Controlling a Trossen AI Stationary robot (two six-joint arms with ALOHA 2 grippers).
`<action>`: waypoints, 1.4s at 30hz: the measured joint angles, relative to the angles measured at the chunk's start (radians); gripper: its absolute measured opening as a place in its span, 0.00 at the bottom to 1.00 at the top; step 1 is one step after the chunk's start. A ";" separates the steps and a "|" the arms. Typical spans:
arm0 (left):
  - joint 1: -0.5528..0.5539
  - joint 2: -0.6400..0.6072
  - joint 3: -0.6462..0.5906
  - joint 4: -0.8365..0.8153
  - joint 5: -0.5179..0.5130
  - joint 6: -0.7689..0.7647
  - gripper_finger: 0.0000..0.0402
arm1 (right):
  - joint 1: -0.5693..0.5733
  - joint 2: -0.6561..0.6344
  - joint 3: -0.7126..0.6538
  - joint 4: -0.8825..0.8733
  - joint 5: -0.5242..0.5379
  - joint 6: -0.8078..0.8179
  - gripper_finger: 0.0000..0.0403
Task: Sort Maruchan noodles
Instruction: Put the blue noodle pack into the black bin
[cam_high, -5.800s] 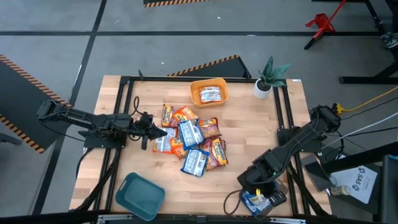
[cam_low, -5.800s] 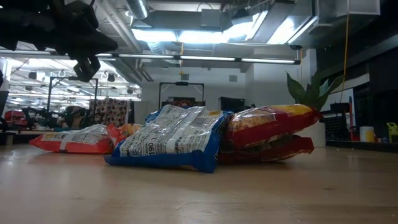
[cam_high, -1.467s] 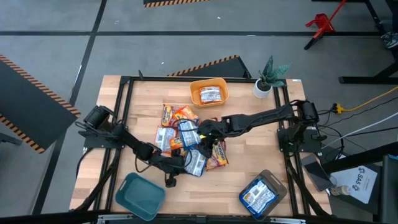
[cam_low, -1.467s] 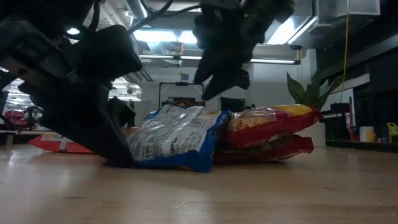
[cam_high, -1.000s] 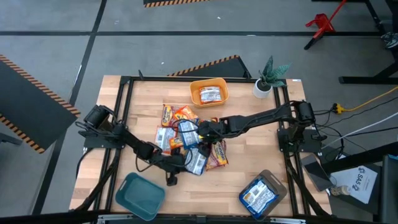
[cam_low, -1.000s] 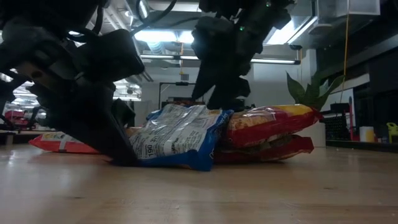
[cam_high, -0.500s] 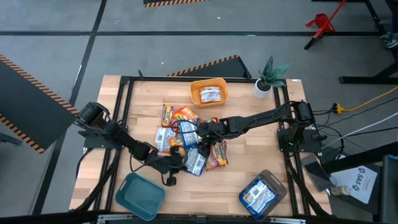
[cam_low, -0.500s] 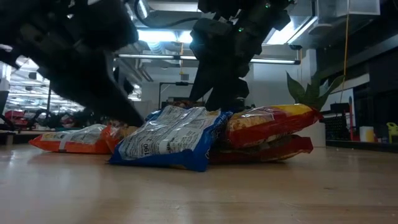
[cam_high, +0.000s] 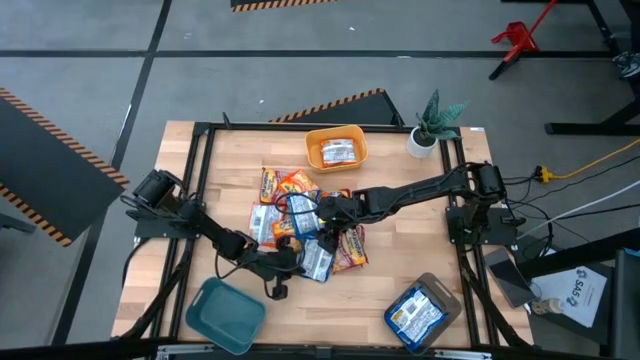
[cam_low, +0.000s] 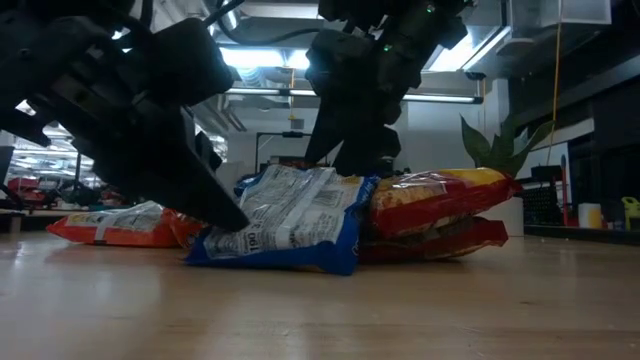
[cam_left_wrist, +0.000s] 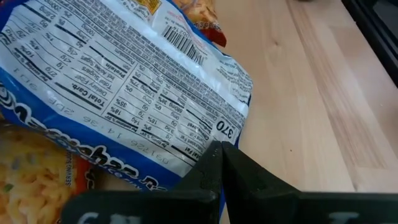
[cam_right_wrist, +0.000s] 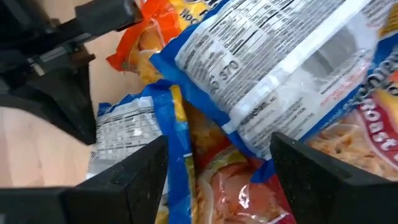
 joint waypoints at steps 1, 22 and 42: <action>0.000 0.000 0.000 -0.002 0.001 0.001 0.00 | 0.000 0.000 0.000 0.004 -0.023 -0.009 0.66; -0.001 0.045 -0.002 -0.016 0.007 -0.026 0.00 | 0.001 0.031 -0.008 0.021 -0.080 -0.099 0.66; 0.035 0.047 -0.003 -0.015 0.007 -0.027 0.00 | 0.040 0.134 -0.008 0.127 -0.263 0.014 0.66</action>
